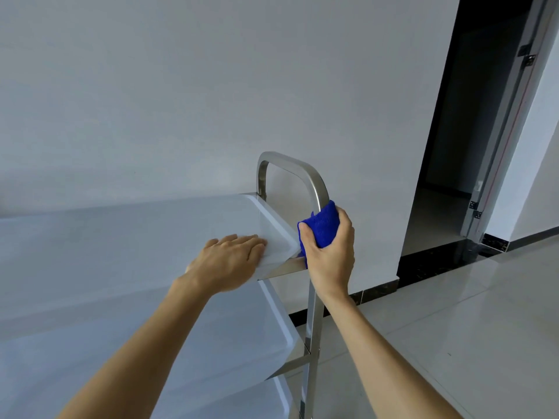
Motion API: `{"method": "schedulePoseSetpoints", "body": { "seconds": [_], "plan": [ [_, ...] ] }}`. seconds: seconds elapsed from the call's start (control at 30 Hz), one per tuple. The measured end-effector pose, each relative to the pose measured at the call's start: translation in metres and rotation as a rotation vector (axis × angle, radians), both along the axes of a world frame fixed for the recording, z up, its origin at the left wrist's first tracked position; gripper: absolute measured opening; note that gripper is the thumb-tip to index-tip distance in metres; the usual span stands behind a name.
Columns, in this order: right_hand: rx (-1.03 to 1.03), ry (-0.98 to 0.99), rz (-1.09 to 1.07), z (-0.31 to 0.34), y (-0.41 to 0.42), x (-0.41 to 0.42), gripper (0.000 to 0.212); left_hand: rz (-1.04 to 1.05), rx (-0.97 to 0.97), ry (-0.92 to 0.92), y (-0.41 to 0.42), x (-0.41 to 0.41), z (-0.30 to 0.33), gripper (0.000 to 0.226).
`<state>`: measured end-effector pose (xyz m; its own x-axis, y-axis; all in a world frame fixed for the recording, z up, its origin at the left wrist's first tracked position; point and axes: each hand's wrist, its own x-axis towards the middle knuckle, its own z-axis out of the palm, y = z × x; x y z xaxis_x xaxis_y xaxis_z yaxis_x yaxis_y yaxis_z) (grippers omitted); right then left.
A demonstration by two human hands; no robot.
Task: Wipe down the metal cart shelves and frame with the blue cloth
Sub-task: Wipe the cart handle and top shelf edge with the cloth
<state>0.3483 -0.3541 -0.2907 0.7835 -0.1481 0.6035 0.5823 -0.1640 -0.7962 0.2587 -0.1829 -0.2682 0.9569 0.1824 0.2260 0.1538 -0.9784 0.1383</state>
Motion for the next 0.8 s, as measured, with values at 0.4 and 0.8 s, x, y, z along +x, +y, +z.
{"method": "schedulePoseSetpoints", "body": {
  "seconds": [0.4, 0.8],
  "plan": [
    [-0.573, 0.077, 0.006, 0.118, 0.024, 0.051, 0.044, -0.015, 0.04, -0.036, 0.005, 0.002, 0.0, 0.047],
    [-0.135, -0.172, -0.023, 0.022, 0.012, 0.022, 0.067, -0.005, 0.048, -0.093, 0.005, 0.001, 0.004, 0.044]
  ]
}}
